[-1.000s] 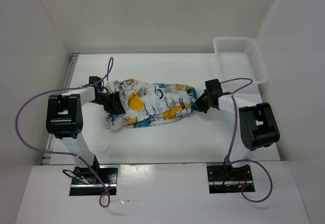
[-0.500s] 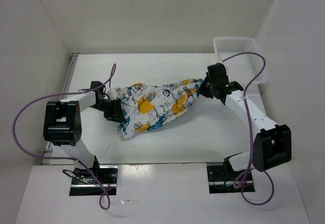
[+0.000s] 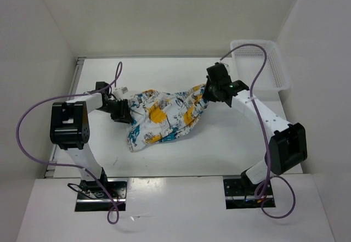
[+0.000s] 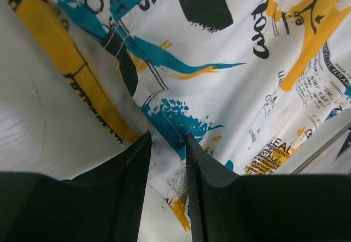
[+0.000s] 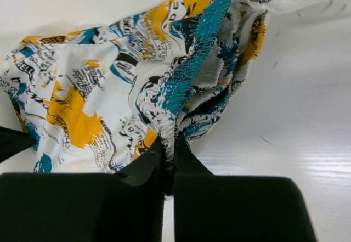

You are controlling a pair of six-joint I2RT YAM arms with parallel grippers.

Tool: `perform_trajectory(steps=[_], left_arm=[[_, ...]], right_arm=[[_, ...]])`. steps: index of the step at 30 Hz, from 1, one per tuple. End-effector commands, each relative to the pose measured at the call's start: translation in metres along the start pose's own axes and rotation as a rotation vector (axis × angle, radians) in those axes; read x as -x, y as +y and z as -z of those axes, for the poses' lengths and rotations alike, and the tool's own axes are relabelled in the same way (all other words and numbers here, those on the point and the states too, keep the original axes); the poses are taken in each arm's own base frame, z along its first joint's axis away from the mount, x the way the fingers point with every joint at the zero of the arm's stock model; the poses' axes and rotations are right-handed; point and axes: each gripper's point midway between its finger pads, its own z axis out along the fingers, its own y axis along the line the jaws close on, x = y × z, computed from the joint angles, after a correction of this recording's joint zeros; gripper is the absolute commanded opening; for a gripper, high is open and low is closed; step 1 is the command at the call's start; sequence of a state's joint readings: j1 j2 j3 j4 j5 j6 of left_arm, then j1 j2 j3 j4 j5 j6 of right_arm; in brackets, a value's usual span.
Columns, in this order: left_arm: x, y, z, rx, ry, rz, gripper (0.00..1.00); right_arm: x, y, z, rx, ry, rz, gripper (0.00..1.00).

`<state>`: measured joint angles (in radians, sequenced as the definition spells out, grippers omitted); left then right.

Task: Fold and stack the shorts
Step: Fold the shorts

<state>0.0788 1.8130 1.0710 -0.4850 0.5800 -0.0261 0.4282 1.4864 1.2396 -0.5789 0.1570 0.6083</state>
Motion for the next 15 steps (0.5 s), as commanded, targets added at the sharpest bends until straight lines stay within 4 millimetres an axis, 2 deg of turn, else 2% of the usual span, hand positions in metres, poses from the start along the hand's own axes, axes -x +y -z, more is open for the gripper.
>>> perform_trajectory(steps=[1,4,5,6,7,8,10,11,12,13,14,15], left_arm=[[0.008,0.012,-0.003,0.024,-0.015,-0.026,0.4],[0.007,0.014,-0.007,0.024,-0.017,-0.027,0.4],[0.005,0.016,-0.009,0.024,-0.008,-0.021,0.4],[0.005,0.016,-0.009,0.023,-0.008,-0.021,0.4],[0.002,0.016,-0.01,0.023,0.0,-0.015,0.4],[0.002,0.016,-0.01,0.023,0.0,-0.015,0.4],[-0.002,0.017,-0.011,0.022,0.007,-0.01,0.4],[0.0,0.017,-0.012,0.023,0.0,-0.015,0.4],[-0.004,0.017,-0.013,0.022,0.007,-0.01,0.4],[-0.004,0.017,-0.013,0.022,0.007,-0.01,0.39],[-0.004,0.017,-0.013,0.022,0.007,-0.01,0.39],[-0.004,0.016,-0.013,0.013,0.007,-0.01,0.39]], right_arm=[[0.018,0.041,0.014,0.051,-0.075,0.103,0.0],[0.025,0.082,0.021,0.101,-0.101,0.171,0.0],[0.011,0.099,0.016,0.117,-0.081,0.222,0.0],[0.005,0.111,0.016,0.133,-0.072,0.253,0.0],[0.009,0.131,0.023,0.172,-0.089,0.262,0.0],[-0.012,0.151,0.018,0.196,-0.061,0.314,0.0],[-0.018,0.181,0.025,0.246,-0.066,0.351,0.0],[-0.039,0.196,0.018,0.261,-0.037,0.398,0.0],[-0.041,0.211,0.023,0.285,-0.04,0.408,0.0],[-0.049,0.222,0.023,0.307,-0.031,0.432,0.0],[-0.072,0.231,0.015,0.307,0.004,0.469,0.0],[-0.076,0.242,0.017,0.324,0.002,0.487,0.0]])
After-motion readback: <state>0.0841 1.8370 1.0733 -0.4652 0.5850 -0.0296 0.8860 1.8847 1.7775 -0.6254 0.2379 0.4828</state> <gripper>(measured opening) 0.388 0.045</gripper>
